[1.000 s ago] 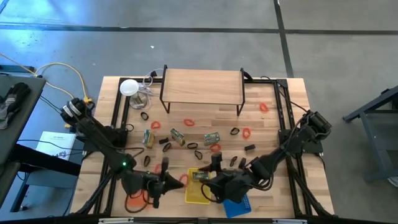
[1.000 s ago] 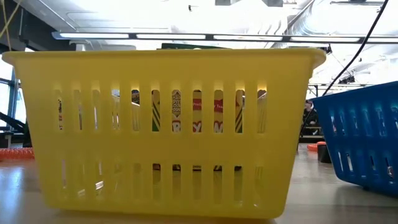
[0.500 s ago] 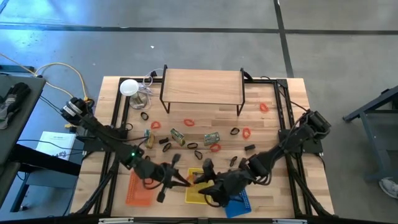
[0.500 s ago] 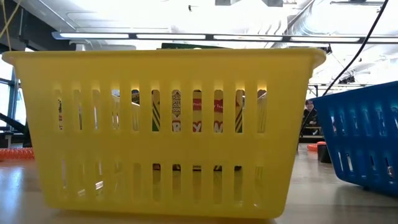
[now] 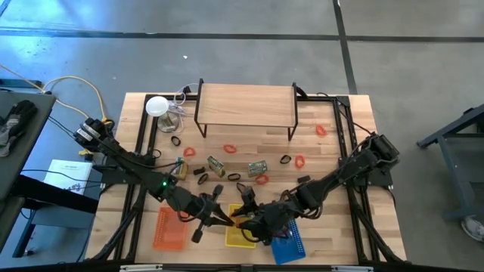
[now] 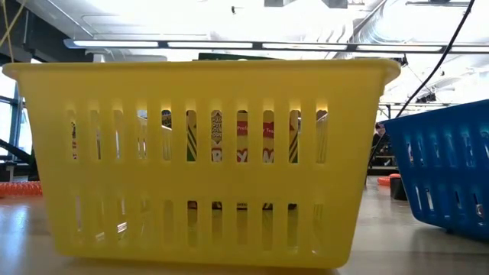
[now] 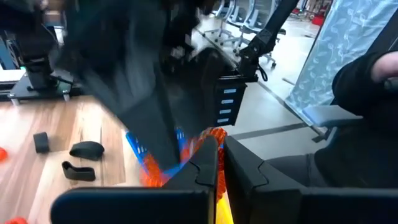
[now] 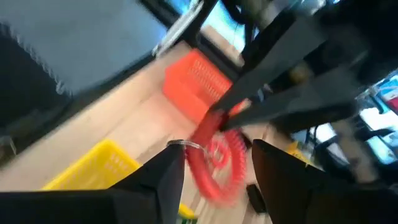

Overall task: Pick & Place Office Desk Supplies
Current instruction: Put the orange spring keychain into the blue bin

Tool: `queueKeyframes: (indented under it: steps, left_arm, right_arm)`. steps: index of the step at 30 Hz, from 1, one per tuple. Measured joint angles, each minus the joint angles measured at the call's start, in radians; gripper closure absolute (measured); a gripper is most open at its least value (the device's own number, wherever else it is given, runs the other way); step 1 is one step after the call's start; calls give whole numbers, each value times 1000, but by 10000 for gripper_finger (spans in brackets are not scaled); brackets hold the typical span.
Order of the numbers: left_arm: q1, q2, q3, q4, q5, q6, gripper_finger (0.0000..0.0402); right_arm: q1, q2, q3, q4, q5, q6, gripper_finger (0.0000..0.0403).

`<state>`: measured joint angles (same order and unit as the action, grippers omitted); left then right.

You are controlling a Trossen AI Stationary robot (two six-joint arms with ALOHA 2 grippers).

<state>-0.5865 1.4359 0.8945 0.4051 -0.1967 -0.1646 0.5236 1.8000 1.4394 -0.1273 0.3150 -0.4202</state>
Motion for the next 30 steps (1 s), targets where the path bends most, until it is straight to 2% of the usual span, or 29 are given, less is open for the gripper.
queueKeyframes:
  steps: [7,11,18,22,26,30]
  left_arm:
    - [7,0,0,9,0,10,397]
    - [9,0,0,12,-1,15,397]
    - [9,-1,0,11,-1,44,397]
    - [9,-1,0,10,-3,131,395]
    - [3,-1,0,7,-36,180,368]
    - [-12,0,0,-2,-73,161,319]
  right_arm:
    - [0,25,-1,23,30,-34,254]
    - [0,25,-1,38,18,12,280]
    - [15,25,-1,46,17,19,340]
    - [14,25,-1,46,18,13,386]
    - [14,25,-1,28,24,32,388]
    - [27,20,-1,-38,48,163,390]
